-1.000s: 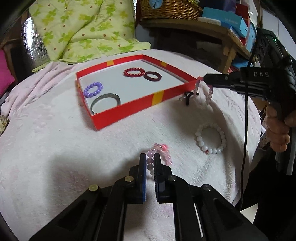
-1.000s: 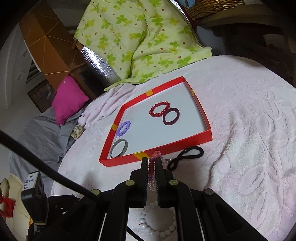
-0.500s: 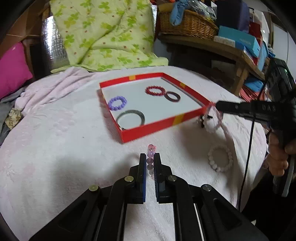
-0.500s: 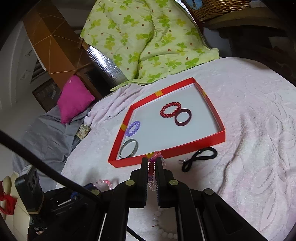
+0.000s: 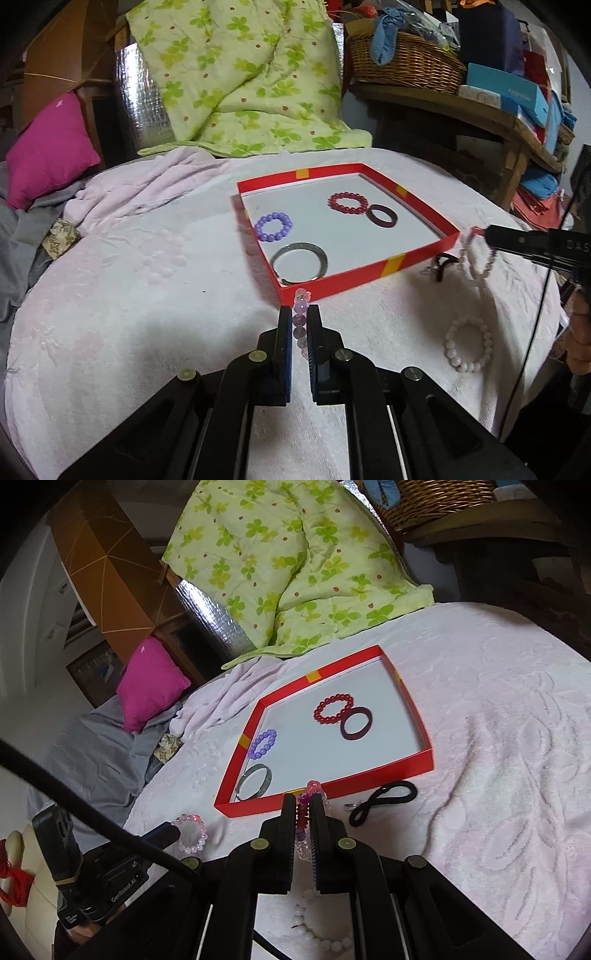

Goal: Organize jewelry
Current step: 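Lift both held pink bracelets and carry them over the red tray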

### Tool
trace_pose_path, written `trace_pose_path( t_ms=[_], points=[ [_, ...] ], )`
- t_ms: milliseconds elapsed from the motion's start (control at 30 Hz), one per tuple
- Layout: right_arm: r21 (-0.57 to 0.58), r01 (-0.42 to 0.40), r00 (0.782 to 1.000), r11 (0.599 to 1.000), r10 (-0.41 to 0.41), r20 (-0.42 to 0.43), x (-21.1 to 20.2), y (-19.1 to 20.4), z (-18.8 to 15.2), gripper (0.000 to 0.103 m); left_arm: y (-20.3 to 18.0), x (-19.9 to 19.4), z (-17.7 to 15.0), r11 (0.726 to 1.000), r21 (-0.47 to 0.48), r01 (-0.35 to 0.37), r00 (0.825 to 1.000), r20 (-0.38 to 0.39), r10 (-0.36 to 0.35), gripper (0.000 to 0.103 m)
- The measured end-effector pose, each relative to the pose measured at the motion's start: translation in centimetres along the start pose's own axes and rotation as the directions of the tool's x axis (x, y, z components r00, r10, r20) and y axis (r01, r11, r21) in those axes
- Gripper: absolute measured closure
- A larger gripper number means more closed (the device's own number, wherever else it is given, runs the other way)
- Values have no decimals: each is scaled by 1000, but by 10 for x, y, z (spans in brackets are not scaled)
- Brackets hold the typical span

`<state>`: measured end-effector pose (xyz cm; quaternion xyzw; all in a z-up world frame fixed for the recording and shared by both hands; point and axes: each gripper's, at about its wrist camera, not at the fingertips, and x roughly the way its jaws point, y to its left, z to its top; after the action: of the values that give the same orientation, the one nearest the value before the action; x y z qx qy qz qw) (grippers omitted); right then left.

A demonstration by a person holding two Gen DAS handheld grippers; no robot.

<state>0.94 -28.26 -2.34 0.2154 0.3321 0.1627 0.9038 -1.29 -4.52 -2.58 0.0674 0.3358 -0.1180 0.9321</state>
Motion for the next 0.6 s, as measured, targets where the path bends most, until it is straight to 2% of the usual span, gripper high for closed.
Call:
trace_pose_path(
  t_ms=[200, 333, 600],
  points=[
    [20, 5, 1000, 1000, -5, 20, -14, -15, 3, 95, -5, 1, 4, 998, 20, -63, 998, 7, 63, 95],
    [43, 2, 999, 999, -4, 43, -26, -27, 9, 95, -18, 0, 17, 995, 42, -89, 996, 12, 89, 95],
    [75, -17, 993, 997, 8, 117, -51, -42, 29, 95, -48, -9, 63, 994, 86, -63, 995, 84, 56, 95]
  ],
)
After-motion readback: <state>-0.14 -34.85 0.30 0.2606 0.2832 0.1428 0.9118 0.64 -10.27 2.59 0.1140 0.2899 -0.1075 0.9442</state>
